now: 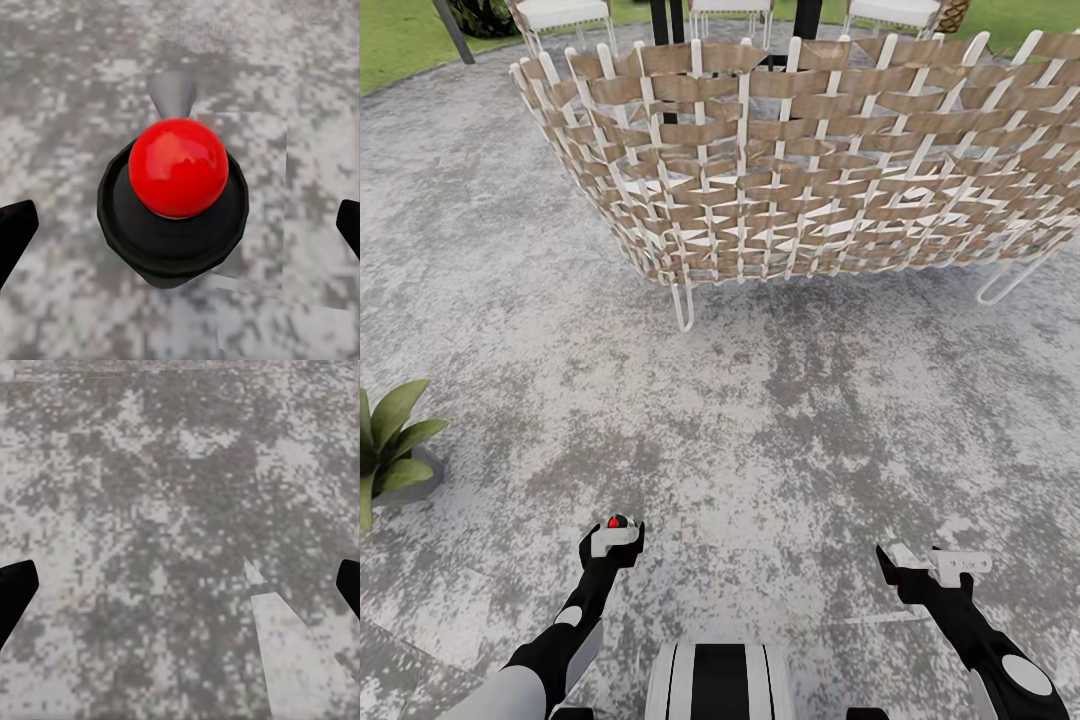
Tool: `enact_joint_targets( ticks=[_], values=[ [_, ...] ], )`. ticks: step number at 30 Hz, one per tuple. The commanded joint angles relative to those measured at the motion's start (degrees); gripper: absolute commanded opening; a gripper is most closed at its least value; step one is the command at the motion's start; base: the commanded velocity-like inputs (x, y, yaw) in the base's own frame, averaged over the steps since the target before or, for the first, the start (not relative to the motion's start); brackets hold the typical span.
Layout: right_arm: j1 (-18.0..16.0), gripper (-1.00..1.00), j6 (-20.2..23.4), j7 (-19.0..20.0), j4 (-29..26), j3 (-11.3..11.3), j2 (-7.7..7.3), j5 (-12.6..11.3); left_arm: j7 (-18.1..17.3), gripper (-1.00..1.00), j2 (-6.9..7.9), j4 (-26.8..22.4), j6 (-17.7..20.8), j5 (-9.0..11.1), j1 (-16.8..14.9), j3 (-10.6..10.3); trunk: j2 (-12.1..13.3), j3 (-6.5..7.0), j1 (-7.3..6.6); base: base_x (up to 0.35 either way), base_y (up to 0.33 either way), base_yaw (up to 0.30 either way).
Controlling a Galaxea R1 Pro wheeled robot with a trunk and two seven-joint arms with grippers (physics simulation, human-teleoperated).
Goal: Pick up the pesticide atomizer in the garden and spray insectifuge to fully cover both potted plants in the garden.
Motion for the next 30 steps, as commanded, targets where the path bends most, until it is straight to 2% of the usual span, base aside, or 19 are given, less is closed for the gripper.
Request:
enact_joint_targets(
  ticks=[1, 28, 29, 30],
  values=[
    [0.0, 1.00, 0.3, 0.4, -0.1, -0.1, 0.01, 0.0, 0.0, 1.00, 0.00, 0.0, -0.2, 0.4, 0.0, -0.1, 0.0, 0.00, -0.01, 0.000, 0.000, 0.000],
    [0.0, 1.00, 0.4, 0.3, -0.1, 0.0, 0.01, 0.0, -0.1, 1.00, 0.16, 0.0, -0.3, 0.2, 0.0, -0.1, 0.0, 0.50, -0.01, 0.000, 0.000, -0.014],
    [0.0, 1.00, 0.4, 0.3, -0.1, 0.0, 0.01, 0.0, -0.1, -1.00, 0.17, 0.0, -0.3, 0.2, 0.0, -0.1, 0.0, 0.50, -0.01, 0.000, 0.000, 0.000],
    [0.0, 1.00, 0.4, 0.3, -0.1, 0.0, 0.01, 0.0, -0.1, -1.00, 0.17, 0.0, -0.3, 0.2, 0.0, -0.1, 0.0, 0.50, -0.01, 0.000, 0.000, 0.000]
  ],
)
